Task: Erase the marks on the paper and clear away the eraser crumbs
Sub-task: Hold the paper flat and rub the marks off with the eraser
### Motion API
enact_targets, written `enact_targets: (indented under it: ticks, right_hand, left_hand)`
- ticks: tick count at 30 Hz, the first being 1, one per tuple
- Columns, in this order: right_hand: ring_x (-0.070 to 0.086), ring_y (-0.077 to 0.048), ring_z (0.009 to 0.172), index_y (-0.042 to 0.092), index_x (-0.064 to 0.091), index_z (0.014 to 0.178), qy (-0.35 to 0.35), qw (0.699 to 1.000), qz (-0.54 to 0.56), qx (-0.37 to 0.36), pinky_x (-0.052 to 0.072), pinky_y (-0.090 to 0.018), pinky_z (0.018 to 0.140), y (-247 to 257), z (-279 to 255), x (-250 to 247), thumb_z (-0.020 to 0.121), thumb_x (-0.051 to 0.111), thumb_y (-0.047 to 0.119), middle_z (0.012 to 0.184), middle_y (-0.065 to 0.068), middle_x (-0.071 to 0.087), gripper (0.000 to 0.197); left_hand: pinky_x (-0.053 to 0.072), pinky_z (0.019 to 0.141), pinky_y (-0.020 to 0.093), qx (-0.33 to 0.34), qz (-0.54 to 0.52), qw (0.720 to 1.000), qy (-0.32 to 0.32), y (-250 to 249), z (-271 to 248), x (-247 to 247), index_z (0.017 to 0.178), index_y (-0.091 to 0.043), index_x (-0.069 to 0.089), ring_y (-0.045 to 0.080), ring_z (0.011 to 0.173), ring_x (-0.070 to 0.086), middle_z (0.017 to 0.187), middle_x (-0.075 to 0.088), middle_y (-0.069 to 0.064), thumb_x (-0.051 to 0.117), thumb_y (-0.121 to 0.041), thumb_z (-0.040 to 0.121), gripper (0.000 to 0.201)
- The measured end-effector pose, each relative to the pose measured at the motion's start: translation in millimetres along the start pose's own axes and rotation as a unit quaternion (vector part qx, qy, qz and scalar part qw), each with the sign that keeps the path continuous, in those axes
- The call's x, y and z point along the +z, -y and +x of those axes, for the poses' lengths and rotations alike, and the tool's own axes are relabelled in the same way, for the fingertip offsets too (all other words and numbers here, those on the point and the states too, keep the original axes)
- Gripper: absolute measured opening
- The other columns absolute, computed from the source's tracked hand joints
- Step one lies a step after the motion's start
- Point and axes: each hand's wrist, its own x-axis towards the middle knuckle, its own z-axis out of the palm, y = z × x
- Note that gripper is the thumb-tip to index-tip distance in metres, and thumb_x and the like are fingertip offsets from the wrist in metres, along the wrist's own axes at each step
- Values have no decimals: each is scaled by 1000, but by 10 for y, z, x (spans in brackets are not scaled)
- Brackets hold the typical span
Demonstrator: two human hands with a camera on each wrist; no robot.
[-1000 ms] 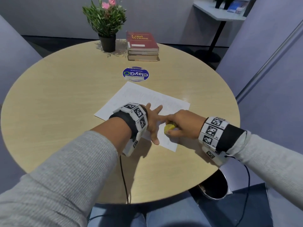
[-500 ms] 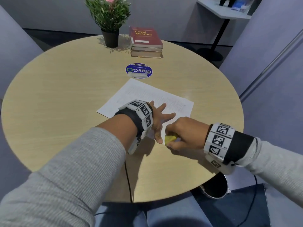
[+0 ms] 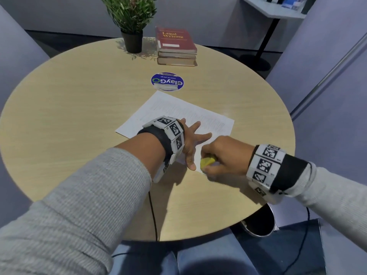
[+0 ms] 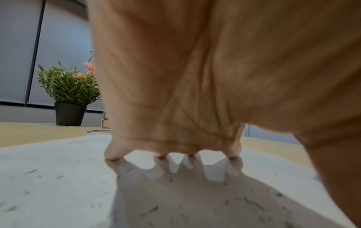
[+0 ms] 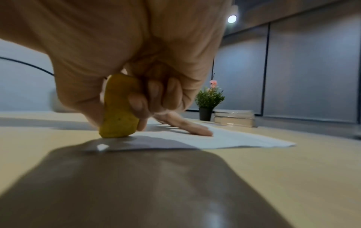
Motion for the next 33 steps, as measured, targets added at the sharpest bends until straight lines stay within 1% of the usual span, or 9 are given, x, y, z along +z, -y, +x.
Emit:
enact_targets:
  ticks: [5, 9, 11, 15, 18, 21, 26, 31, 33]
  right_hand:
    - [61, -21, 68, 11, 66, 90, -8, 999, 10, 39, 52, -34, 67, -118, 4, -83, 80, 66, 34, 76, -5, 68, 25]
    - [60, -19, 66, 14, 66, 89, 4, 1000, 16, 19, 52, -34, 63, -23, -86, 24, 79, 65, 38, 73, -3, 67, 26]
    - [59, -18, 65, 15, 67, 90, 18, 1000, 22, 13, 50, -31, 61, 29, -164, 38, 80, 64, 39, 72, -2, 67, 26]
    - [53, -13, 60, 11, 67, 89, -71, 994, 39, 66, 43, -29, 61, -214, -203, -161, 78, 68, 29, 68, 0, 63, 21]
    - [47, -3, 57, 12, 65, 87, -58, 994, 20, 87, 37, -26, 59, -264, -229, -143, 78, 69, 31, 62, 9, 54, 21]
    - [52, -11, 60, 17, 61, 83, -39, 995, 31, 81, 43, -29, 60, -199, -193, -78, 78, 66, 33, 65, 6, 58, 18]
    - [59, -17, 63, 17, 66, 102, -25, 996, 13, 81, 53, -39, 64, -188, -79, -86, 75, 57, 37, 69, 2, 64, 35]
    - [51, -21, 57, 17, 55, 76, 20, 1000, -1, 21, 47, -33, 57, 90, -163, 59, 80, 61, 35, 63, 2, 54, 19]
    - [52, -17, 58, 16, 62, 86, 17, 999, 9, 39, 48, -32, 60, -16, -107, -15, 80, 61, 35, 67, 2, 59, 20]
  left_hand:
    - [-5, 111, 65, -12, 2, 1000, 12, 59, 169, 61, 144, -45, -23, 38, 142, -26, 158, -24, 4, 56, -92, 28, 148]
    - [-5, 113, 62, -19, -17, 999, 24, 46, 105, 1, 146, -42, -22, 40, 141, -26, 155, -30, 8, 72, -75, 57, 134]
    - [-2, 113, 62, -25, -19, 999, 35, 45, 107, -36, 145, -43, -24, 42, 140, -26, 155, -30, 7, 74, -73, 57, 134]
    - [9, 111, 65, -40, -6, 998, 43, 3, 35, -115, 145, -46, -21, 49, 141, -16, 157, -26, 8, 73, -75, 57, 132]
    - [9, 111, 67, -40, -14, 999, 31, -20, 28, -170, 143, -52, -19, 46, 142, -15, 158, -23, -2, 71, -77, 55, 128]
    - [4, 111, 67, -24, -25, 999, 36, -54, 40, -213, 143, -54, -18, 42, 142, -21, 158, -26, -3, 74, -71, 60, 125]
    - [7, 109, 67, -14, -45, 997, 53, -148, -1, -198, 145, -54, -9, 46, 141, -20, 156, -30, -1, 76, -57, 70, 114]
    - [9, 110, 65, -20, -41, 999, 27, -104, 51, -139, 147, -50, -11, 44, 143, -13, 158, -25, 2, 75, -55, 72, 114]
    - [9, 110, 65, -16, -44, 999, 26, -103, 55, -145, 146, -51, -9, 45, 143, -14, 158, -25, 2, 75, -55, 72, 113]
